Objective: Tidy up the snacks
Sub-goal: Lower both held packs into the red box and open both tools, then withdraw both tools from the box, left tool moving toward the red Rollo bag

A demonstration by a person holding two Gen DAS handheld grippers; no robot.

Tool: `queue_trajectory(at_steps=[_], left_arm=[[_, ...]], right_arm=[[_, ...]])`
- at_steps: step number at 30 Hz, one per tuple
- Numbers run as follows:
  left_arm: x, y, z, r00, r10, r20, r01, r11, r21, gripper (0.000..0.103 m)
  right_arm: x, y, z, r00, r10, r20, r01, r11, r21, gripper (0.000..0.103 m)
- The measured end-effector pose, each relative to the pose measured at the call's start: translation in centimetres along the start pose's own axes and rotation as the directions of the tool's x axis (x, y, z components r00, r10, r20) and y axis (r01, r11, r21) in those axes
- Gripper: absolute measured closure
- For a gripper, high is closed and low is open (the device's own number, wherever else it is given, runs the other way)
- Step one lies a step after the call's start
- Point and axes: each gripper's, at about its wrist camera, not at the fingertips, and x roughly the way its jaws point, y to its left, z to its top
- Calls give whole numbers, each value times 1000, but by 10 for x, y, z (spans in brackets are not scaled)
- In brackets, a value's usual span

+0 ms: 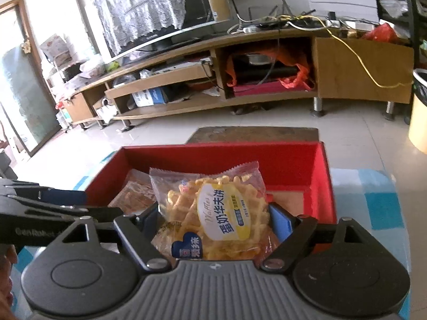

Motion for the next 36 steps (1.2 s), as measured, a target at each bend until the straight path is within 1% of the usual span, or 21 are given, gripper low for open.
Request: queue_trajectory(at_steps=[5, 8, 10, 13, 18, 21, 25, 28, 32, 36], left_arm=[[-3, 12, 0, 1000, 1, -2, -1, 999, -36, 29], [-7, 16, -3, 1000, 9, 1, -9, 999, -36, 29], [-10, 17, -5, 1000, 8, 2, -8, 999, -33, 29], [-19, 19, -9, 1000, 0, 14, 0, 1000, -14, 29], [-33, 18, -24, 1000, -24, 8, 24, 999, 26, 29], [-38, 16, -34, 999, -54, -6, 54, 997, 57, 27], [-40, 7, -47, 994, -103, -39, 107, 988, 110, 27], [-40, -3, -56, 992, -114, -53, 121, 979, 161, 22], [-38, -16, -68, 984, -150, -92, 167, 964, 209, 22], [-29, -29, -80, 985, -134, -109, 162, 938, 307, 21]], right_arm=[[1, 5, 4, 999, 48, 18, -48, 999, 3, 21], [-2, 4, 8, 996, 75, 41, -77, 996, 40, 19], [-2, 2, 10, 994, 101, 39, -104, 992, 68, 18], [-6, 4, 12, 996, 70, 59, -74, 996, 52, 18], [-25, 3, 9, 996, 58, 73, -62, 997, 56, 18], [-39, 4, 4, 995, 58, 82, -62, 997, 50, 18], [-57, 7, -8, 996, 46, 75, -48, 998, 27, 18], [-74, 6, -20, 996, 51, 67, -55, 997, 49, 17], [-95, 5, -42, 998, 39, 44, -42, 997, 68, 17], [-103, -2, -63, 1000, 31, -8, -29, 994, 109, 17]])
